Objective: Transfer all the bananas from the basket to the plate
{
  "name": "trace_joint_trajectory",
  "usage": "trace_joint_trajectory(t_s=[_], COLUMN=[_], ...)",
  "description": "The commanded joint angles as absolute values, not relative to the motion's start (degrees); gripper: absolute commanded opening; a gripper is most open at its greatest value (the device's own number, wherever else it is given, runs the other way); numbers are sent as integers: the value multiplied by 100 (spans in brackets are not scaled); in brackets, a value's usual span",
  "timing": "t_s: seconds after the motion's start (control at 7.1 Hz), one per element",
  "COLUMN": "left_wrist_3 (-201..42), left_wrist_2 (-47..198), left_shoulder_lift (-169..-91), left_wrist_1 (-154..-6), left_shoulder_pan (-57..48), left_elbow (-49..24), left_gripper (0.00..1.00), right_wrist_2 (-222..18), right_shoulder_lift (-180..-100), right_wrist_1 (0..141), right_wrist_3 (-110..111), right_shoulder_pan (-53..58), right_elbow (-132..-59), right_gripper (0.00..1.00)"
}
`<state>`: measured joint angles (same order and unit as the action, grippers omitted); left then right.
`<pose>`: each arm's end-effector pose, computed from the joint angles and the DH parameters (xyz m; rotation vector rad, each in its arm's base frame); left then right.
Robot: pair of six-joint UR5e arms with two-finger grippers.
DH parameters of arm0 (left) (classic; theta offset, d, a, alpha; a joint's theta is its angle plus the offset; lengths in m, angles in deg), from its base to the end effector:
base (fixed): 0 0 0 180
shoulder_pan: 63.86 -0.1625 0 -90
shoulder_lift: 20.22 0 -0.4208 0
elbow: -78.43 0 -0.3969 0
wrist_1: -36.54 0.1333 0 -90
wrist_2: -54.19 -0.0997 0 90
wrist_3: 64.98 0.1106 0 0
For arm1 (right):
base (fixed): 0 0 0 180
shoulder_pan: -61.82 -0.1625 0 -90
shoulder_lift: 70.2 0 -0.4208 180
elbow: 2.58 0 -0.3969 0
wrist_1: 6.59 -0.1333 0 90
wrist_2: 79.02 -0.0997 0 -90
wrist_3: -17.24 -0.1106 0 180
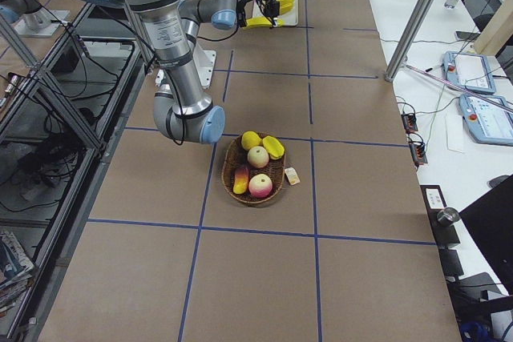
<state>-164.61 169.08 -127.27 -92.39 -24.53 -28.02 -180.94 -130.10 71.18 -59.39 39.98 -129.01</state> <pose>0.3937 -0.4348 0.2810 -0.0438 1.3063 -0.4568 -0.4181 -0.2866 0.0858 0.2479 -1.3565 -0.0194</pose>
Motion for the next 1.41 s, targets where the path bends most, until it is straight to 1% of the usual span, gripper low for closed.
trace_joint_trajectory(t_s=[0.0, 0.14, 0.56, 0.84, 0.99, 1.13, 1.27], left_wrist_3=[-15230, -15043, -15085, -15076, -15041, -15023, -15006], left_wrist_2=[16941, 16906, 16801, 16677, 16425, 16014, 15992], left_shoulder_lift=[-11879, -11561, -11540, -11523, -11514, -11479, -11427], left_wrist_1=[-8441, -8448, -8457, -8457, -8457, -8457, -8457], left_shoulder_pan=[-1879, -1833, -1842, -1851, -1851, -1877, -1842], left_elbow=[-2906, -2723, -2187, -2010, -1914, -1930, -2078], left_gripper=[0, 0, 0, 0, 49, 99, 100], right_wrist_2=[-18080, -18080, -18062, -18062, -18062, -18062, -18106], right_shoulder_lift=[-13180, -13233, -13234, -13234, -13234, -13234, -13251], right_wrist_1=[7128, 7128, 7128, 7128, 7128, 7128, 7206], right_wrist_3=[-5940, -5940, -5940, -5940, -5940, -5940, -5931], right_shoulder_pan=[3801, 3757, 3739, 3739, 3730, 3730, 3600], right_elbow=[-12897, -12897, -12880, -12879, -12879, -12879, -12897], right_gripper=[100, 100, 100, 100, 100, 100, 100])
